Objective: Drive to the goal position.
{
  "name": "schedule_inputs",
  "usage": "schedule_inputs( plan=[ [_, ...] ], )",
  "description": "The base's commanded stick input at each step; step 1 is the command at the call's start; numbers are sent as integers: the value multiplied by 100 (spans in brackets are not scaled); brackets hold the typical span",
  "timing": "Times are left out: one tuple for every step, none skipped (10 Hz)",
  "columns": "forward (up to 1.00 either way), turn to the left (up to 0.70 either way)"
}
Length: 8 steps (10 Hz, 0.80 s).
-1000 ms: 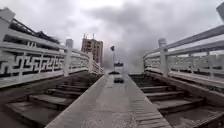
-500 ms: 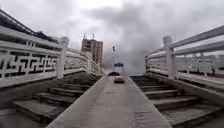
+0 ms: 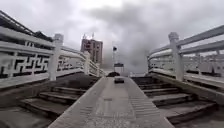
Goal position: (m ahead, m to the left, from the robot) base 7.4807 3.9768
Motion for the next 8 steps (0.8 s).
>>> schedule_inputs(
  plan=[
    [45, 3],
    [45, 3],
    [69, 1],
    [69, 1],
    [69, 1],
    [69, 1],
    [69, 1],
    [69, 1]
  ],
)
